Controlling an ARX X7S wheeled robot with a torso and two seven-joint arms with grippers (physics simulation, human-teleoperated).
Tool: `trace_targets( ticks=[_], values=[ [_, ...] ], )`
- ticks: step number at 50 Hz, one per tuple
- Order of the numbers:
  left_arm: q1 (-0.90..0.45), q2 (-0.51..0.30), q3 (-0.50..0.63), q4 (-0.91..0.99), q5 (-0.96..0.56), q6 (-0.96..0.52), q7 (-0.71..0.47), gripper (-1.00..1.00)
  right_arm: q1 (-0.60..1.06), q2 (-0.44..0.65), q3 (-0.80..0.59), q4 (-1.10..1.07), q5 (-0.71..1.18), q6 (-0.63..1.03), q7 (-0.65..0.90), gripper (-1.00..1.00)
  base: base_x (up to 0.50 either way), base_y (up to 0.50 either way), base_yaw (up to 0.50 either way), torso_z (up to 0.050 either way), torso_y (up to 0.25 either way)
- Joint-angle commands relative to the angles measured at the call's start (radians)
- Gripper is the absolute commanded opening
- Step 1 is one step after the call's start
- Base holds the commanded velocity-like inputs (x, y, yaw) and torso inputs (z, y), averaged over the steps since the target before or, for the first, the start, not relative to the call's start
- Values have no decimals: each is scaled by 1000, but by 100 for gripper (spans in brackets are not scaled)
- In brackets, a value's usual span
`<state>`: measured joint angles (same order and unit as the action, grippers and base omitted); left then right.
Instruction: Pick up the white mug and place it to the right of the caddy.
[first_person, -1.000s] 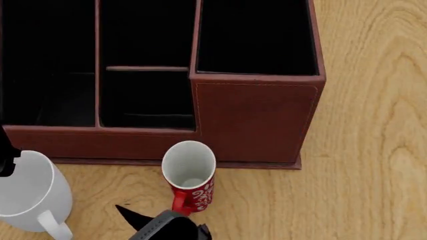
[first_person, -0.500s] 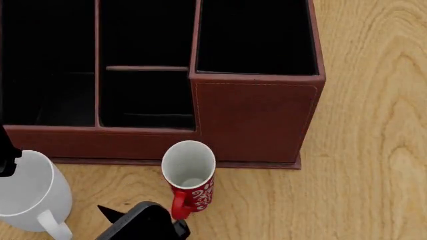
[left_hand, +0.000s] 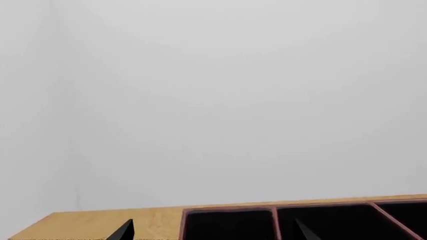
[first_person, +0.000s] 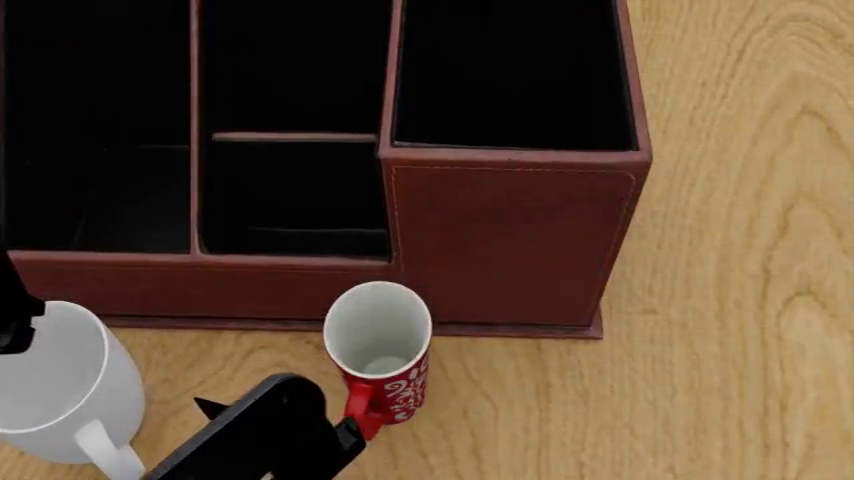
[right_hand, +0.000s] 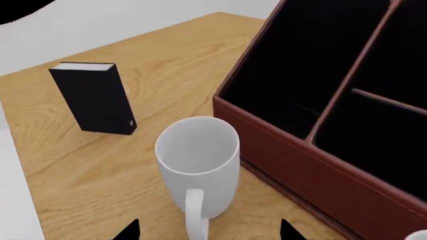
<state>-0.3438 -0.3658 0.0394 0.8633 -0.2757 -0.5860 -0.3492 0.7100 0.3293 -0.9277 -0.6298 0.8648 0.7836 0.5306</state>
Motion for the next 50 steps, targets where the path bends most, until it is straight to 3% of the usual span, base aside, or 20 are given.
trace_targets(
  ticks=[1,50],
  values=[
    [2,-4,5,-6,1,4,-4,100,-1,-18,-16,63,-21,-29,-36,100,0,0,0,0,0],
    [23,-14,-2,-52,-7,58,-9,100,44,-106,-55,320,-73,-93,-136,100,0,0,0,0,0]
  ],
)
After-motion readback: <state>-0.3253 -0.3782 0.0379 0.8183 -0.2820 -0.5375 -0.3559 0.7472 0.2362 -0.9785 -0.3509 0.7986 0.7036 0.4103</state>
